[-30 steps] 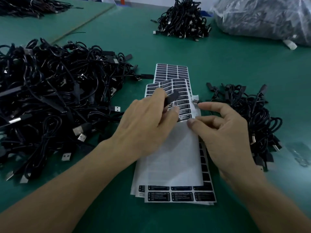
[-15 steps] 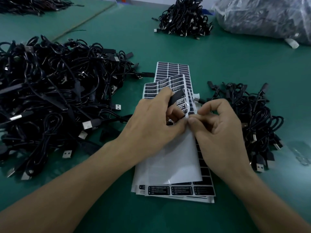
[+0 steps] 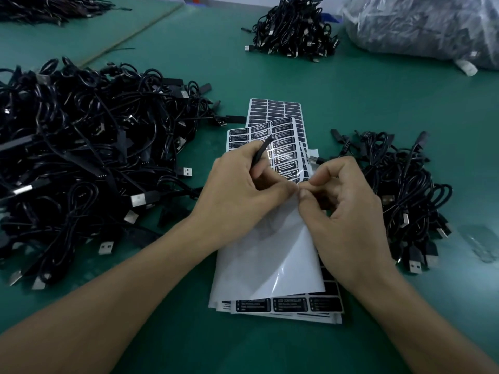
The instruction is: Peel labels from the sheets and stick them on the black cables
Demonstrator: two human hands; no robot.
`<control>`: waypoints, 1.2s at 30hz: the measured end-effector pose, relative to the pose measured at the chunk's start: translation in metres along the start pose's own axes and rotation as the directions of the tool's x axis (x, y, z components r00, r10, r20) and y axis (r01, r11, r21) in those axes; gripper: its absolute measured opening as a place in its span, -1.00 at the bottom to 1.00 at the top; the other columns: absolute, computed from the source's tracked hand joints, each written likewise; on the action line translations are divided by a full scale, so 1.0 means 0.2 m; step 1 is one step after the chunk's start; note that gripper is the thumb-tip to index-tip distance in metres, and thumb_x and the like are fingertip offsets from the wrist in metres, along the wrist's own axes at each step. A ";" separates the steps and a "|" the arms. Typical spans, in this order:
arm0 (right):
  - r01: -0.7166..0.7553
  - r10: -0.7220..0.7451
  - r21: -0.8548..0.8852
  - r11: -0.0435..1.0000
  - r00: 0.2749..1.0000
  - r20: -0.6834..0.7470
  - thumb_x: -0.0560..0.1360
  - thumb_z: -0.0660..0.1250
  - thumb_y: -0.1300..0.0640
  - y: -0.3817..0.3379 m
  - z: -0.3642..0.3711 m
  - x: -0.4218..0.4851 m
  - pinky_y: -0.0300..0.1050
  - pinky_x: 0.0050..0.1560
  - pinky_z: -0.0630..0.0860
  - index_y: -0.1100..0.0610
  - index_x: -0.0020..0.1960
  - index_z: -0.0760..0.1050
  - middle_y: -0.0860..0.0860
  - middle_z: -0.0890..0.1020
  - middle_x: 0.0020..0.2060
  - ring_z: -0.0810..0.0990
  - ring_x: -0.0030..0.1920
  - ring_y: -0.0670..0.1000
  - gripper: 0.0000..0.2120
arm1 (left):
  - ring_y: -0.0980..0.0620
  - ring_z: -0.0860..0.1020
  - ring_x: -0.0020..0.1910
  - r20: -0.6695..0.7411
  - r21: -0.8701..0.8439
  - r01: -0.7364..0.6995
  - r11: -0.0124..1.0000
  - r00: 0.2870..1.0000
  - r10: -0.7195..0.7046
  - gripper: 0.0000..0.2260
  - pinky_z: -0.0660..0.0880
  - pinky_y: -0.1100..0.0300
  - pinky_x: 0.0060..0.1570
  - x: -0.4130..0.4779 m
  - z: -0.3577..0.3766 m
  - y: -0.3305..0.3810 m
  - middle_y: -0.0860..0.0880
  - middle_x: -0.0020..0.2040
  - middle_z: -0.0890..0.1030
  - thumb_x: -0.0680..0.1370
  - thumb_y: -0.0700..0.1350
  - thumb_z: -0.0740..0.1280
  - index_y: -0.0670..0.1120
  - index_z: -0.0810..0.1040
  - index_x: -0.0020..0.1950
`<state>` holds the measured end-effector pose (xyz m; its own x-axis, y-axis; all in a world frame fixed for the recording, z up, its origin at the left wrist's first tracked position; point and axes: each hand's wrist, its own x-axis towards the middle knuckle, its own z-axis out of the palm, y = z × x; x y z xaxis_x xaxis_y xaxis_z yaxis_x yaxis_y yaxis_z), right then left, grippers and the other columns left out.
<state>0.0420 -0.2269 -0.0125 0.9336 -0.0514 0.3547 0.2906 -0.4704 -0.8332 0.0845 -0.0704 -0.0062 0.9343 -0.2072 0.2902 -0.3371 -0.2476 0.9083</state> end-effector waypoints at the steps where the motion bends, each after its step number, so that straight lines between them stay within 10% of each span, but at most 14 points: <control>1: -0.002 0.002 -0.003 1.000 1.000 -0.003 0.54 0.35 0.24 0.00 0.00 0.00 -0.19 -0.35 0.47 -0.07 -0.07 0.36 -0.08 0.59 -0.19 0.56 -0.27 -0.01 -0.75 | -0.29 0.68 -0.10 0.003 -0.007 0.005 1.000 1.000 -0.005 -0.57 0.57 -0.29 -0.12 0.00 0.00 0.00 -0.06 -0.27 0.71 0.40 -0.15 0.49 -0.06 0.19 -0.24; 12: 0.021 -0.013 -0.219 0.976 0.999 0.038 0.43 0.38 0.28 -0.02 -0.01 -0.01 -0.18 -0.37 0.42 0.01 -0.20 0.44 -0.06 0.52 -0.39 0.42 -0.41 -0.06 -0.79 | -0.20 0.60 -0.27 -0.171 0.022 0.009 1.000 0.985 -0.005 -0.61 0.58 -0.12 -0.14 0.01 0.01 -0.02 0.00 -0.33 0.69 0.43 -0.24 0.42 -0.03 0.17 -0.25; 17: 0.064 -0.058 -0.366 0.928 0.998 0.028 0.44 0.42 0.12 -0.02 0.01 -0.01 -0.25 -0.40 0.30 0.01 -0.15 0.47 -0.17 0.37 -0.45 0.38 -0.42 -0.12 -0.88 | 0.09 0.66 -0.28 -0.158 0.095 -0.024 0.995 0.987 0.039 -0.60 0.47 0.32 -0.24 -0.01 0.03 -0.01 0.13 -0.35 0.68 0.43 -0.27 0.41 -0.02 0.17 -0.24; 22: 0.099 -0.120 -0.372 0.923 0.992 -0.034 0.42 0.46 -0.03 -0.05 0.05 0.00 -0.30 -0.33 0.29 -0.01 -0.15 0.39 -0.20 0.39 -0.32 0.42 -0.31 -0.17 -0.75 | -0.13 0.59 -0.31 -0.201 0.188 -0.014 0.982 0.978 0.053 -0.62 0.49 -0.04 -0.25 -0.02 0.04 0.00 -0.03 -0.36 0.67 0.38 -0.19 0.42 -0.07 0.17 -0.27; 36: 0.101 -0.125 -0.323 0.941 0.991 -0.053 0.49 0.47 0.09 -0.04 0.04 0.02 0.04 -0.26 0.54 0.11 -0.18 0.65 -0.07 0.63 -0.35 0.58 -0.32 -0.04 -0.89 | -0.03 0.48 -0.37 -0.247 0.251 -0.045 0.967 0.963 0.109 -0.58 0.38 0.20 -0.33 -0.04 0.06 0.05 -0.10 -0.35 0.63 0.40 -0.11 0.45 0.00 0.16 -0.30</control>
<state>0.0450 -0.2158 -0.0088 0.8775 -0.0390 0.4780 0.3005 -0.7321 -0.6114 0.0721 -0.0828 -0.0034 0.8914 0.0073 0.4532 -0.3976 -0.4675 0.7896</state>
